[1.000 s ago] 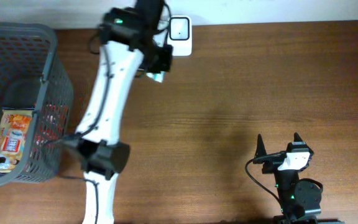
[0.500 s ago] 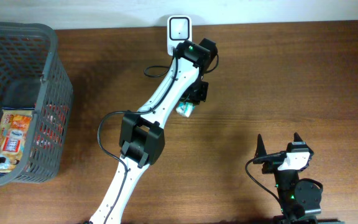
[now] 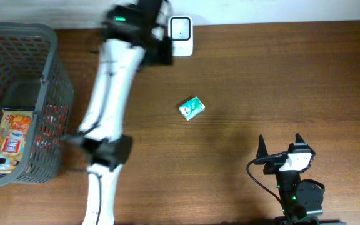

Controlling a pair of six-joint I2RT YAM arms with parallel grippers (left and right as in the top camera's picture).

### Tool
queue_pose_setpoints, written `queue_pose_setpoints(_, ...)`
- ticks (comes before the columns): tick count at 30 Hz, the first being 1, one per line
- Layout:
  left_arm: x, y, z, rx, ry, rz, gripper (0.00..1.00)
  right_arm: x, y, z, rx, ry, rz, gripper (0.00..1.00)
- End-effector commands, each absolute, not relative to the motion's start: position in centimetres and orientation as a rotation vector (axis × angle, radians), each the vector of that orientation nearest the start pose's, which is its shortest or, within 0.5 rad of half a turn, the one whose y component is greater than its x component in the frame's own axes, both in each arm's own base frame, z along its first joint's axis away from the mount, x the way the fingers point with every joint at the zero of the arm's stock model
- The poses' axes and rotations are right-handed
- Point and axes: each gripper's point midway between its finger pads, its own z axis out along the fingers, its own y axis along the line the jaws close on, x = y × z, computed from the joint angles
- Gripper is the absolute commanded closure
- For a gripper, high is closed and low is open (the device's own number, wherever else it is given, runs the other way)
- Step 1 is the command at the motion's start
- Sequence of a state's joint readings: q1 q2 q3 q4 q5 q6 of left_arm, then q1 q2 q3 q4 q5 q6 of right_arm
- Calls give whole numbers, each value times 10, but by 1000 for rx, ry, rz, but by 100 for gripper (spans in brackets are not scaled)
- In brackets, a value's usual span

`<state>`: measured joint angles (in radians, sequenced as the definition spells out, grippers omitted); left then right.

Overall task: Scan the item barcode
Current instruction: 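Lift the green tissue pack out and place it on the table, then return the left gripper into the basket and grasp the orange tissue pack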

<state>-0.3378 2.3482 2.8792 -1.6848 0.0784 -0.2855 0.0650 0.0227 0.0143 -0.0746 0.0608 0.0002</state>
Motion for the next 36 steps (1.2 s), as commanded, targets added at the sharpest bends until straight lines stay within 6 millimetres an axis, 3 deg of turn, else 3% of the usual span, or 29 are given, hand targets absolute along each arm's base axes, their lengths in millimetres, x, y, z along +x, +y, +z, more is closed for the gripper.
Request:
queue_pose_setpoints(1,431,-111,355,14,2509,-292,37,247,4,153,0,1661,-2,1)
queue_pose_setpoints(3,423,-77,380,-72,2443,-272,37,247,4,153,0,1661,-2,2)
queue_pose_setpoints(6,405,-2,414,-273,2331,-198,37,247,4,153,0,1661,-2,2)
queue_pose_setpoints(9,392,52,427,-387,2276,-113,36,247,4,153,0,1661,-2,2)
queue_pose_setpoints(10,387,80,427,-456,2261,-73,36,247,4,153,-1,1661,-2,1)
queue_pose_setpoints(14,375,136,411,-636,2278,-7,41,247,4,153,0,1661,-2,1)
queue_pose_setpoints(18,348,204,352,-918,2408,105,38,247,4,153,0,1661,-2,1)
queue_pose_setpoints(21,339,211,302,-1002,2560,78,41,247,4,153,-1,1661,-2,2)
queue_pose_setpoints(22,339,210,276,-999,2639,58,42,247,4,153,0,1661,-2,2)
queue_pose_setpoints(24,343,207,245,-1007,2701,18,43,247,4,153,0,1661,-2,1)
queue_pose_setpoints(25,346,203,217,-1015,2751,-22,43,247,4,153,0,1661,-2,1)
queue_pose_setpoints(29,341,198,160,-1047,2838,-51,39,247,4,153,0,1661,-2,1)
queue_pose_setpoints(33,344,207,125,-1085,2822,0,39,247,4,153,0,1661,-2,2)
queue_pose_setpoints(36,347,241,124,-1171,2712,250,38,247,4,153,0,1661,-2,2)
